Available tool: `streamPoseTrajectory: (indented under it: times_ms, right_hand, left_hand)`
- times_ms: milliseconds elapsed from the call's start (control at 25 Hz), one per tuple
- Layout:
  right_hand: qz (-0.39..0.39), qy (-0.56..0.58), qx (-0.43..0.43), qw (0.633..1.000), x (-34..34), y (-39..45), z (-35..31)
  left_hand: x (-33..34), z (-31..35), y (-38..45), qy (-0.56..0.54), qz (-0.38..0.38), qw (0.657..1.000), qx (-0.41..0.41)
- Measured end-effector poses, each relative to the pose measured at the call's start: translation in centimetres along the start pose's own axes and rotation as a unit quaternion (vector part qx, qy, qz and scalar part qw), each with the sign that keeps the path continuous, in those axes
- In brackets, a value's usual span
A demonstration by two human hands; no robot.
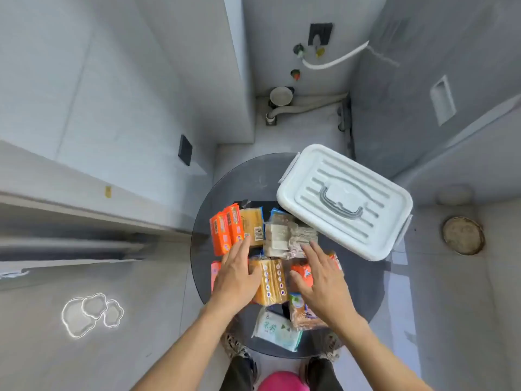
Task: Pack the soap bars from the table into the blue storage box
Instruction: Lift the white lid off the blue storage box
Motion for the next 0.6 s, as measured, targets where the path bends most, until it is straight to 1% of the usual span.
streamPoseTrajectory:
  times_ms: [40,120,160,200,240,320,400,480,600]
  right_hand:
    - [0.016,-0.013,-0.032,0.999,1.0,2.1,-0.1]
    - [0.034,-0.082,-0.08,0.993,4.2,4.9,1.1]
    - [0.046,-0.105,-0.112,0.987,4.6,6.0,1.5]
    - [0.04,-0.116,-0.128,0.984,5.1,6.4,1.8]
    - [0.046,-0.118,-0.139,0.982,6.0,6.4,2.3]
    - [0.069,-0.112,-0.166,0.977,7.6,7.2,3.2]
    - [0.083,-0.095,-0.16,0.979,8.3,8.1,3.1]
    - [0.11,-0.069,-0.16,0.979,8.6,7.8,2.8]
    - [0.122,-0.036,-0.157,0.979,8.6,7.9,3.0]
  left_hand:
    - [1.5,0.5,2.4,-0.001,0.01,0.999,0.032]
    - [4.5,0.3,5.7,0.106,0.04,0.988,0.101]
    - [4.4,0.5,6.9,0.158,0.071,0.976,0.135]
    - [4.0,0.5,7.6,0.194,0.1,0.962,0.165]
    - [4.0,0.2,8.1,0.202,0.118,0.954,0.189]
    - [4.8,-1.1,10.2,0.186,0.104,0.952,0.222]
    - [5.7,-1.9,12.1,0.144,0.092,0.96,0.222]
    - [6.3,-2.0,12.0,0.1,0.121,0.962,0.226]
    - [6.9,-2.7,11.8,0.038,0.155,0.958,0.237]
Point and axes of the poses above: each hand's wrist, its own y-axis towards the middle knuckle, its own x-axis out of the palm, z = x × y, the point moved 7 cm from there along y, towards the middle knuckle, and after that the axes turned 10 degrees about z, right-handed, at the moved point
